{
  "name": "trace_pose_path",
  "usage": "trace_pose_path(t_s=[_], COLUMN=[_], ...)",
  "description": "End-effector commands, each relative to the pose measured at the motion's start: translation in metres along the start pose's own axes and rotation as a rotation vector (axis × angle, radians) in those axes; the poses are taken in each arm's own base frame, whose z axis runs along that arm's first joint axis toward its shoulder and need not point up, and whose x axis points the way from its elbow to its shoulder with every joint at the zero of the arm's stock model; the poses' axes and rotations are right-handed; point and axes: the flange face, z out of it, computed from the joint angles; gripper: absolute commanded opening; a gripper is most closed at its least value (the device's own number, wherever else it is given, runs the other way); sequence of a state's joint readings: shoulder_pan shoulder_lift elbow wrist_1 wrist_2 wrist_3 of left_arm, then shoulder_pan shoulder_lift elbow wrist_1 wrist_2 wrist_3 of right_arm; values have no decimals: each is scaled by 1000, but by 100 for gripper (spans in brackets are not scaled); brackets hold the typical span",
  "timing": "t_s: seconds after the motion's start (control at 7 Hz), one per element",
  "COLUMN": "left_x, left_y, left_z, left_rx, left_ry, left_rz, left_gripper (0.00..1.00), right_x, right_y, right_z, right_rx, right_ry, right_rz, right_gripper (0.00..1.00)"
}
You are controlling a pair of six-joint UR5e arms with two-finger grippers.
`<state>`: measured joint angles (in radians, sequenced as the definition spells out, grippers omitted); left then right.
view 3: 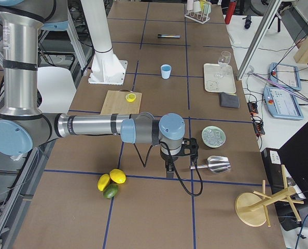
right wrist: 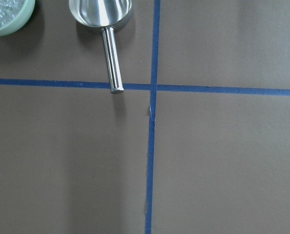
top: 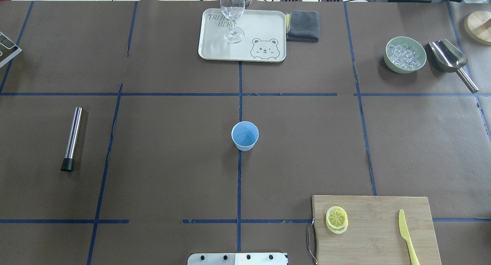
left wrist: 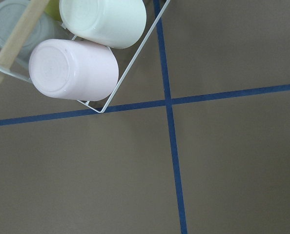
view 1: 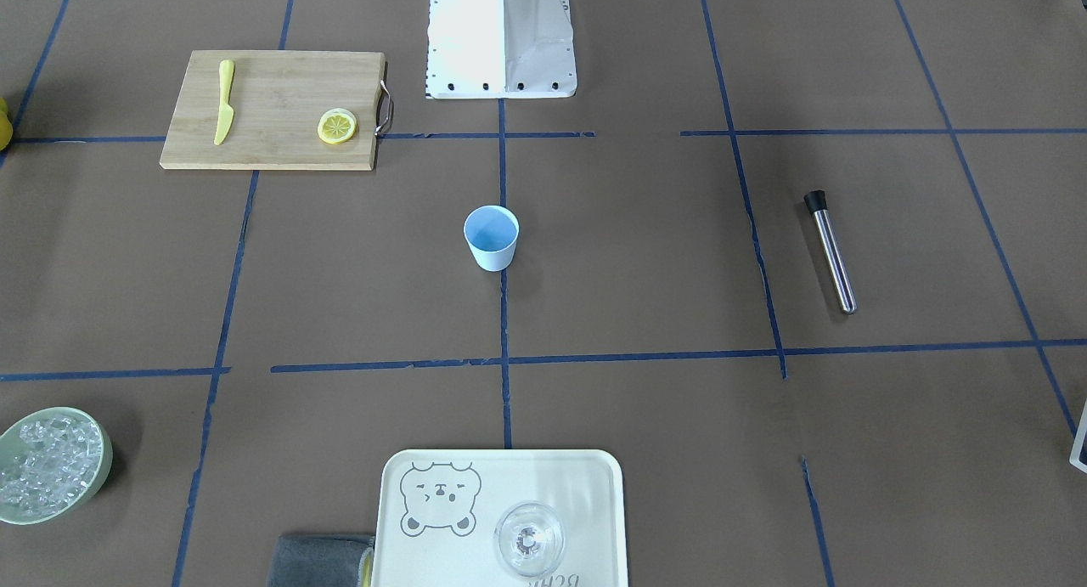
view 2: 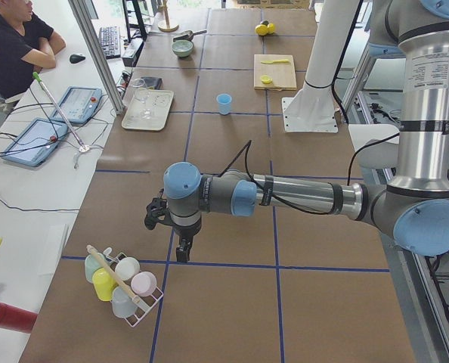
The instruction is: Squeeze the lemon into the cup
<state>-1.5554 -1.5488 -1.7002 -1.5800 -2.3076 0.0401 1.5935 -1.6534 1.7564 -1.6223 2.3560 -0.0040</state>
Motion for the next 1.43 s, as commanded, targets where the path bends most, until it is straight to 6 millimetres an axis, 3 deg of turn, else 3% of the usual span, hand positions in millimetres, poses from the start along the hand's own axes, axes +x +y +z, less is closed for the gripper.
trace_pose_path(t_s=[0.0, 0.29, 0.43, 0.57, 0.71, 1.0, 1.29], left_x=[16, 39, 53, 68, 71, 91, 136], left_y=[-8, -19, -29, -34, -35, -38, -47], left_z=[-16, -28, -28, -27, -25, -20, 1], left_rx=[33, 58, 59, 58, 57, 70, 71], left_ry=[3, 6, 10, 15, 17, 26, 56], left_rz=[23, 62, 61, 73, 81, 110, 69], left_gripper=[100, 100, 100, 100, 100, 100, 100], right_x=[-79, -173, -222, -282, -332, -413, -480], right_y=[-10, -2, 8, 16, 32, 62, 119], right_z=[-11, -12, -3, 5, 5, 13, 43], right_rx=[19, 10, 10, 11, -2, 3, 28], right_ry=[-16, -33, 7, 9, -29, -60, -25], right_rz=[42, 53, 51, 87, 108, 135, 131], right_gripper=[100, 100, 100, 100, 100, 100, 100])
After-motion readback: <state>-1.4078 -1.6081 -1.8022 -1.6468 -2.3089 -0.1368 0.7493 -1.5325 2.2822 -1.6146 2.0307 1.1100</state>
